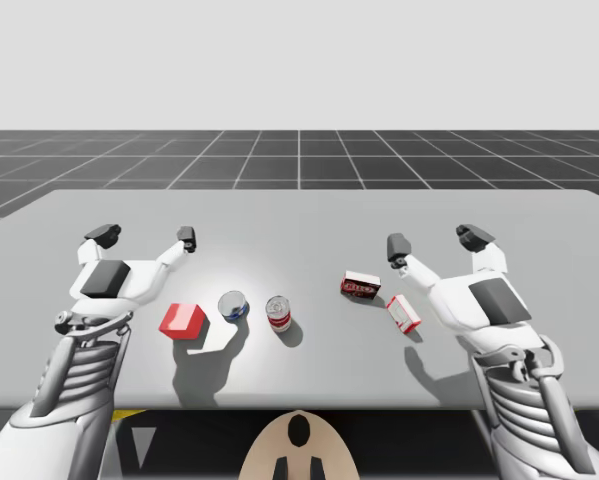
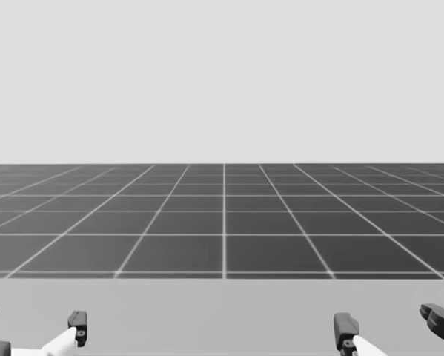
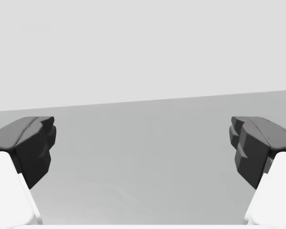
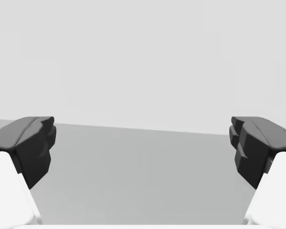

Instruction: Find the red cube and pick it up.

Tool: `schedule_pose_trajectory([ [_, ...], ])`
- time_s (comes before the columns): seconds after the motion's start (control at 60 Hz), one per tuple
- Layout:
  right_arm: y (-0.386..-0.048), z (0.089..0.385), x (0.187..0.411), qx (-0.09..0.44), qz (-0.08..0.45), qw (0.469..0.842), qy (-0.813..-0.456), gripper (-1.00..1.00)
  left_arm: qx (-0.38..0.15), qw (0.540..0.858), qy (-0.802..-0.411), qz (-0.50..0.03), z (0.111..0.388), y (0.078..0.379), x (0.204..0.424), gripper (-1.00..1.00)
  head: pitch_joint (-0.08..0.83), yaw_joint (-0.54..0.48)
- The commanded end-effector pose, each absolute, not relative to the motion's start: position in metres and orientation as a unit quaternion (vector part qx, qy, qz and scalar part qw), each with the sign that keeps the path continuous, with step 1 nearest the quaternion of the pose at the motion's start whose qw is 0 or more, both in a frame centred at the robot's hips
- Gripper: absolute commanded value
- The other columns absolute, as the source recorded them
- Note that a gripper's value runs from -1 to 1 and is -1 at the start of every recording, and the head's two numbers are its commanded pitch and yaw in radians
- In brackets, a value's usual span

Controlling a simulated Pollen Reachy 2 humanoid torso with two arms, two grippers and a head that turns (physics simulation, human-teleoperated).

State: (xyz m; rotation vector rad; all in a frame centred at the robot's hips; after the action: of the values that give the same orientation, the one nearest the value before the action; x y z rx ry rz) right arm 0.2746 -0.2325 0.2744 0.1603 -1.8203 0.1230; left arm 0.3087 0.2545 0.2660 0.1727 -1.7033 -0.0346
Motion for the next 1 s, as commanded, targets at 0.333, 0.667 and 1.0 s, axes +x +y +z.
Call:
schedule_pose_trajectory([
  [0.333, -0.226, 0.274, 0.276, 0.042, 0.051, 0.621, -0.781, -1.00, 0.076, 0.658, -0.749, -0.017, 0.266, 0.254, 0.309, -1.00, 0.210, 0.00],
  [0.667, -0.225, 0.272, 0.278, 0.036, 0.058, 0.630, -0.773, -1.00, 0.076, 0.659, -0.748, -0.018, 0.267, 0.255, 0.309, -1.00, 0.524, 0.05],
  [1.0, -0.219, 0.267, 0.278, 0.036, 0.085, 0.643, -0.760, -1.00, 0.079, 0.661, -0.746, -0.020, 0.266, 0.255, 0.310, -1.00, 0.674, 0.26],
])
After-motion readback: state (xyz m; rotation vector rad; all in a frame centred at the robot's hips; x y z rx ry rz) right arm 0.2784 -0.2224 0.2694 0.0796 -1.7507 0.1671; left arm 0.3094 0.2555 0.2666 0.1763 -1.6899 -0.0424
